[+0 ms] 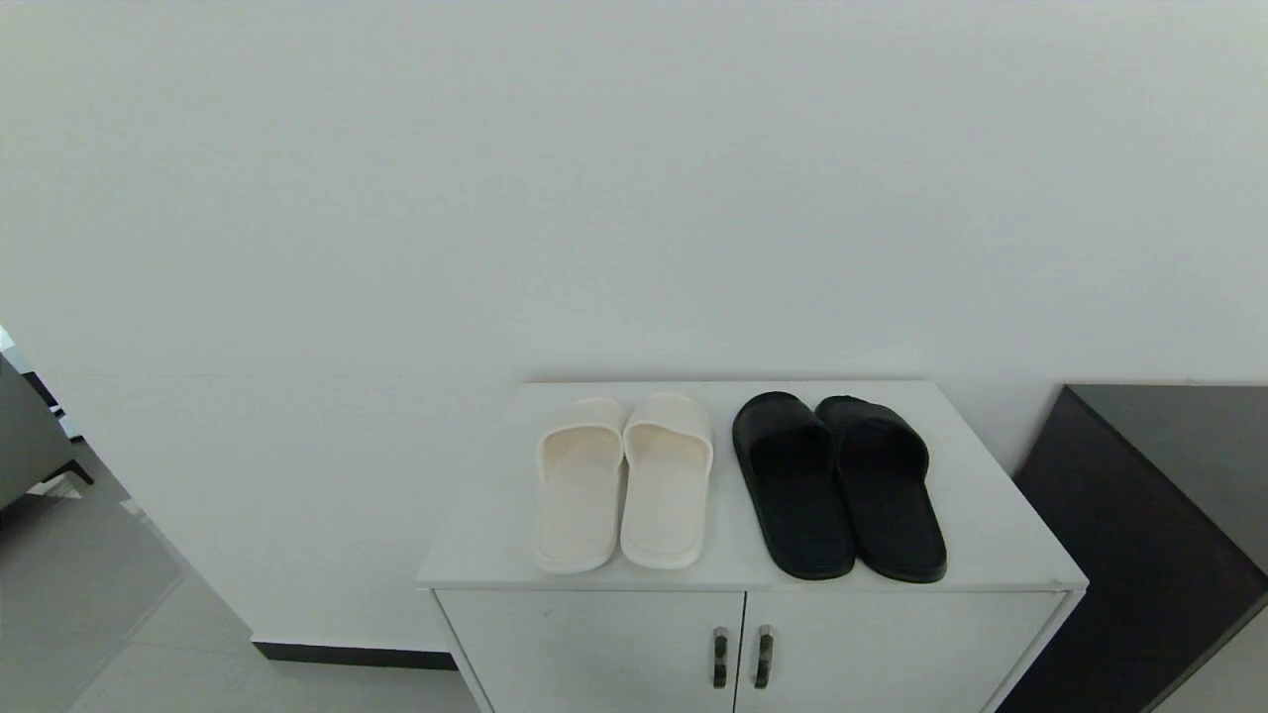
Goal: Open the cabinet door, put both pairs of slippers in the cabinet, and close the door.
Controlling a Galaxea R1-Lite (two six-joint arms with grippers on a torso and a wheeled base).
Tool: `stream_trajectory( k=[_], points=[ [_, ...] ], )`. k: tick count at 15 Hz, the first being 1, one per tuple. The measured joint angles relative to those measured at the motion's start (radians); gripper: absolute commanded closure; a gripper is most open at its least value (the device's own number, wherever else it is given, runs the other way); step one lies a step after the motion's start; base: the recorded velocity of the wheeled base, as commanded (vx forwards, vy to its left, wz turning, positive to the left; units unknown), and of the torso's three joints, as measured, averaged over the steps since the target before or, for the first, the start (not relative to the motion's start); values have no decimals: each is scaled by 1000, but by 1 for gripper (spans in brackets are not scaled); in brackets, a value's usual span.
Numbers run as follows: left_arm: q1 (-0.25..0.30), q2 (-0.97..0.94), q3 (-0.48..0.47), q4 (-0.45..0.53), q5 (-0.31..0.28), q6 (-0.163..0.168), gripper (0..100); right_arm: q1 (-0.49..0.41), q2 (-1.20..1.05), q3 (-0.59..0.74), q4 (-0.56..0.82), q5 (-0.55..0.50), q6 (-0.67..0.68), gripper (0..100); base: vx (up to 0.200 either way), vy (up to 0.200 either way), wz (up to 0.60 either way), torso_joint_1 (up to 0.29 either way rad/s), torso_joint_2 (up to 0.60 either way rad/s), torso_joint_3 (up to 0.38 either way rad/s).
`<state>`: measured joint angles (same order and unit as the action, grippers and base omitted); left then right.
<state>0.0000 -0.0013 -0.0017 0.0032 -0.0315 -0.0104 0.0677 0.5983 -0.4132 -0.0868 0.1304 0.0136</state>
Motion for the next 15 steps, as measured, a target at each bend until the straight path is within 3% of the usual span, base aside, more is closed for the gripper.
stream_trajectory(
  k=[2,7,10,15],
  points=[
    [0,0,0,0,2,-3,100,66,230,-45,-116,-48,6,0,0,0,0,0,0,0],
    [0,0,0,0,3,-5,100,343,713,-176,-395,-307,138,0,0,0,0,0,0,0],
    [0,0,0,0,3,-6,100,477,910,-307,-423,-422,190,0,0,0,0,0,0,0],
    [0,0,0,0,3,-6,100,558,1123,-417,-498,-498,235,0,0,0,0,0,0,0]
  ],
)
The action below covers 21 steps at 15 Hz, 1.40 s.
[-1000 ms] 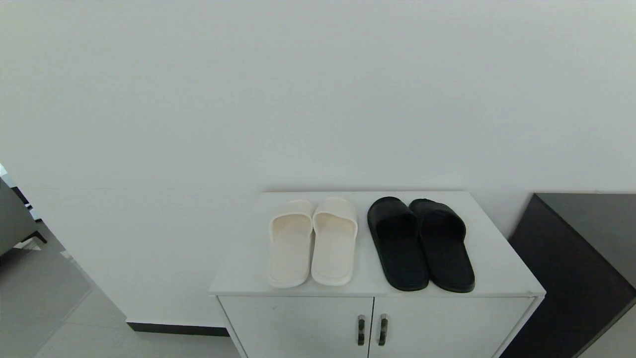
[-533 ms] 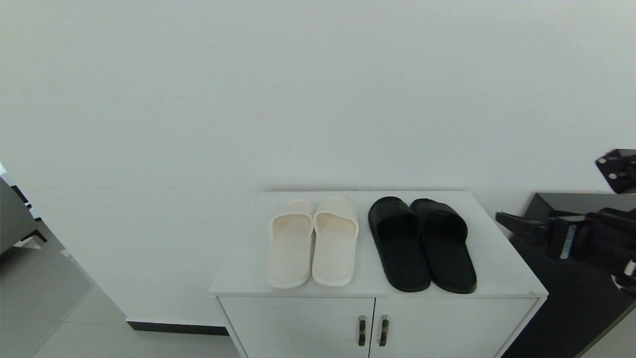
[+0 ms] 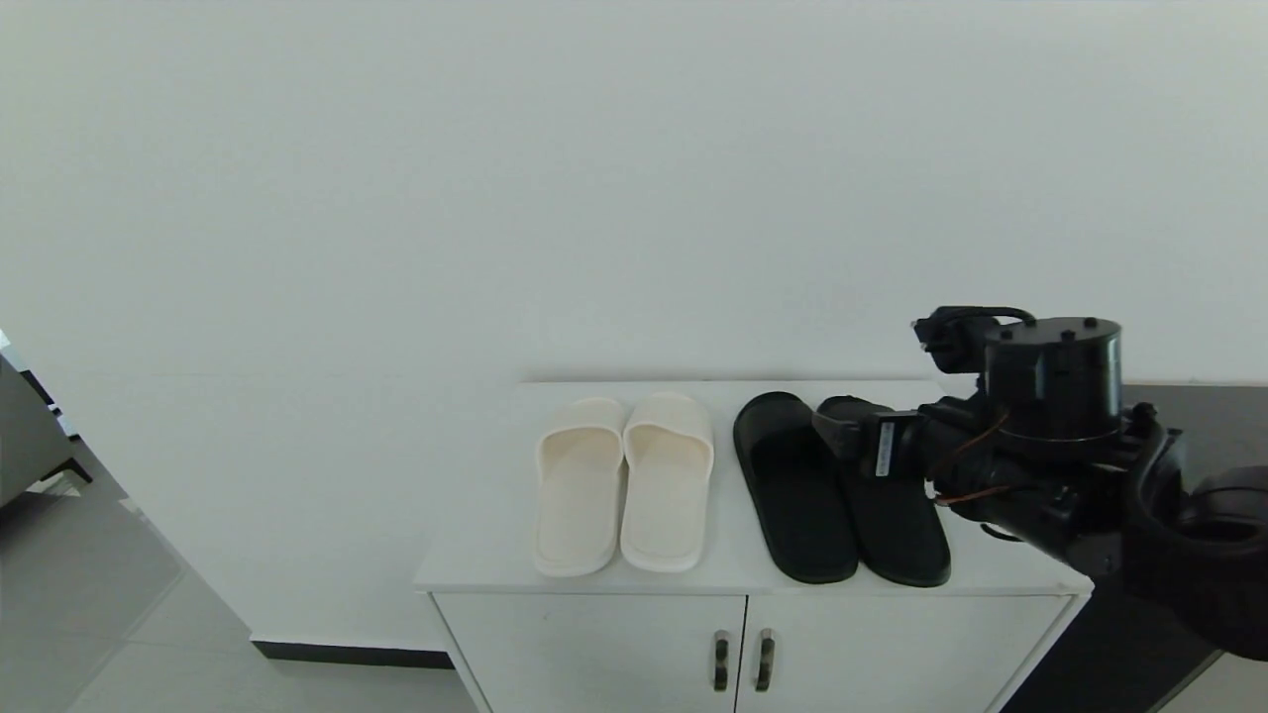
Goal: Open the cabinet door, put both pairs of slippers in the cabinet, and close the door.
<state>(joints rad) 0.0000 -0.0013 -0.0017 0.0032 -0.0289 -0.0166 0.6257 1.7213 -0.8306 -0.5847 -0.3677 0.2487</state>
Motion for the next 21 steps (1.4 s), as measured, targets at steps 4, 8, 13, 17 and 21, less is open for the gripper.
stream_trajectory(
  k=[4,8,13,17,21],
  points=[
    [0,0,0,0,0,0,100,52,67,20,-11,-99,13,0,0,0,0,0,0,0],
    [0,0,0,0,0,0,100,71,134,16,-41,-123,15,0,0,0,0,0,0,0],
    [0,0,0,0,0,-3,100,36,301,-58,-199,-127,7,0,0,0,0,0,0,0],
    [0,0,0,0,0,-3,100,-10,365,-112,-205,-127,4,0,0,0,0,0,0,0],
    [0,0,0,0,1,-4,100,-56,405,-174,-203,-125,-34,100,0,0,0,0,0,0]
  ],
)
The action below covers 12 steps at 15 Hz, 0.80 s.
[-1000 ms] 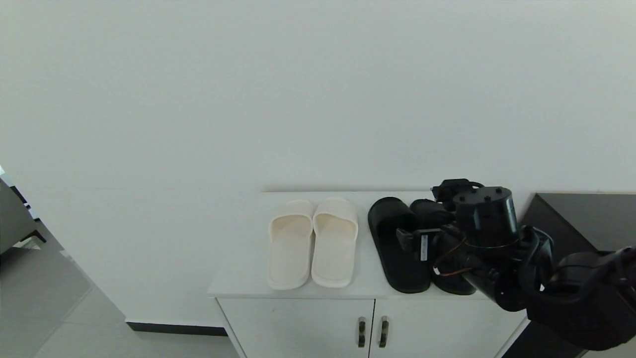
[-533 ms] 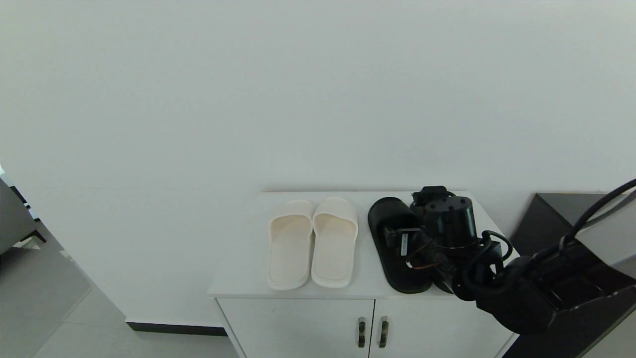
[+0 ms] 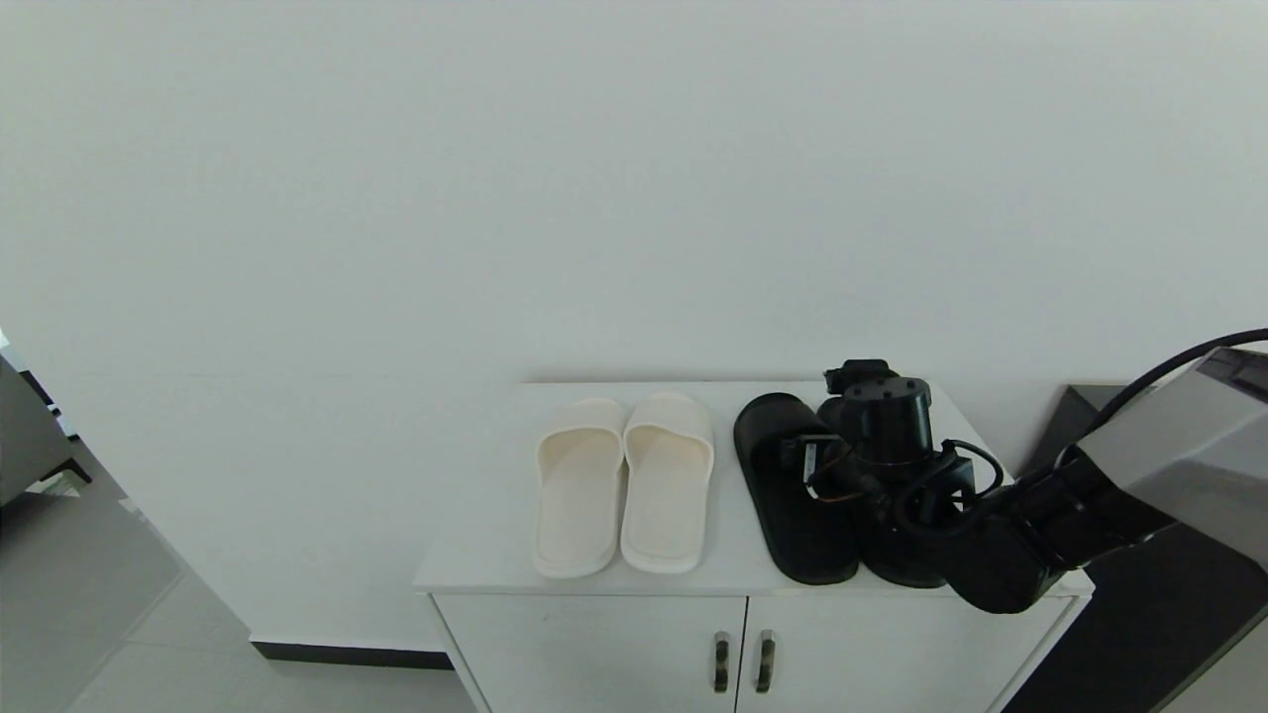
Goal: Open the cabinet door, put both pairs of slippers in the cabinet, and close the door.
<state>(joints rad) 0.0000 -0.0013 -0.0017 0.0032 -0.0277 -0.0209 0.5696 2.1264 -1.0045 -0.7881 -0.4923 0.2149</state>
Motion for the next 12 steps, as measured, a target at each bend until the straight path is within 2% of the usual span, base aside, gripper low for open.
stream_trajectory(
  k=[7,10,12],
  points=[
    [0,0,0,0,-1,1,100,-10,8,-84,4,4,-44,100,0,0,0,0,0,0],
    [0,0,0,0,-2,4,100,46,-107,11,3,21,-50,100,0,0,0,0,0,0],
    [0,0,0,0,-2,4,100,114,-226,126,3,101,-50,100,0,0,0,0,0,0]
  ],
)
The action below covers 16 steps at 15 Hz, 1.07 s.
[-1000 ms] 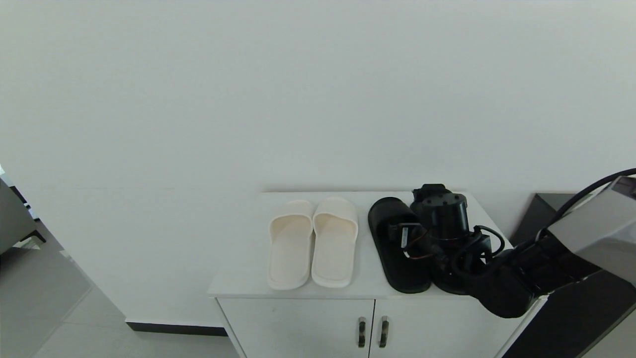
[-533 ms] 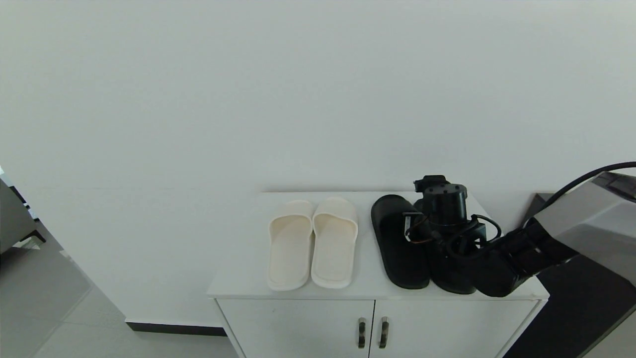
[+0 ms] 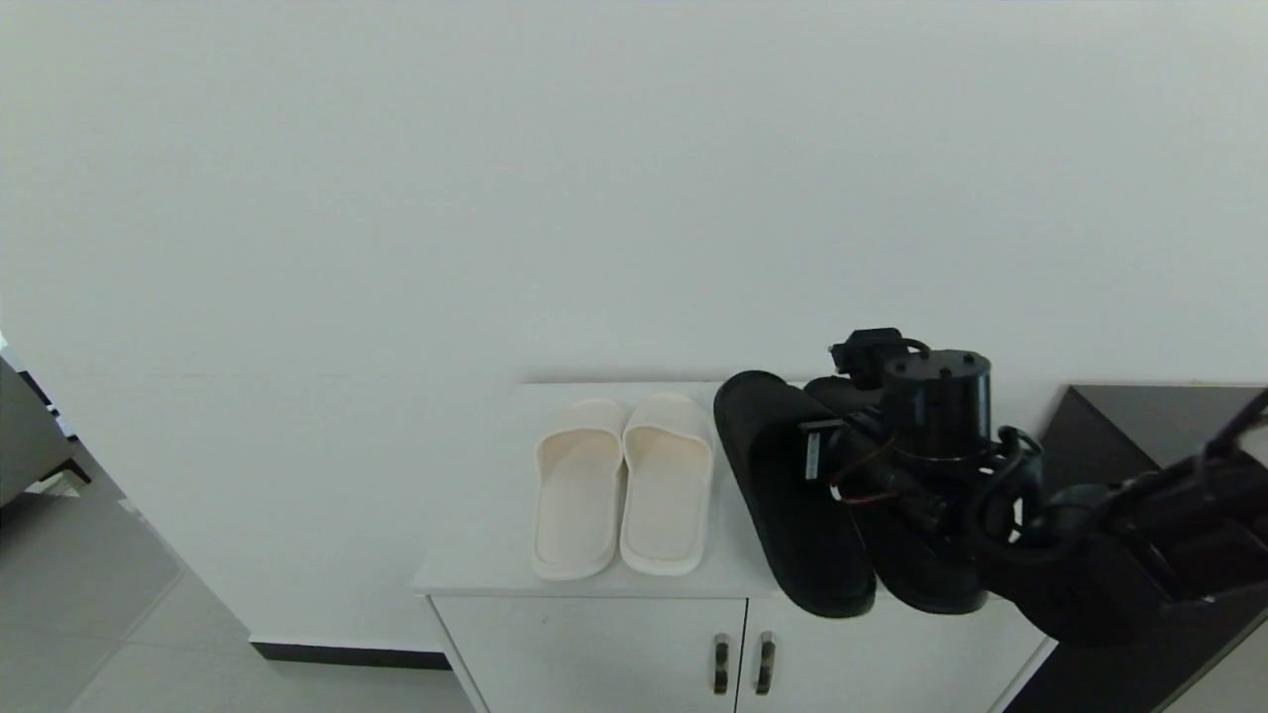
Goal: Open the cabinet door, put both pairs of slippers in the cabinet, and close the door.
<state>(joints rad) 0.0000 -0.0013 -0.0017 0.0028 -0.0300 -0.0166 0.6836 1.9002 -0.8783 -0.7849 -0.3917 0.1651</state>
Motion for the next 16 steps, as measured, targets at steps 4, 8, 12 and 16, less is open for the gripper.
stream_trajectory(
  k=[4,8,12,16],
  points=[
    [0,0,0,0,-1,0,100,113,-225,237,8,335,4,100,0,0,0,0,0,0],
    [0,0,0,0,-1,-4,100,139,-330,333,18,399,50,100,-200,0,0,9,0,-1],
    [0,0,0,0,-1,-4,100,182,-359,381,24,412,54,100,-200,0,0,-5,-2,6],
    [0,0,0,0,-2,0,100,204,-393,411,20,465,108,100,0,0,0,0,0,0]
  ],
)
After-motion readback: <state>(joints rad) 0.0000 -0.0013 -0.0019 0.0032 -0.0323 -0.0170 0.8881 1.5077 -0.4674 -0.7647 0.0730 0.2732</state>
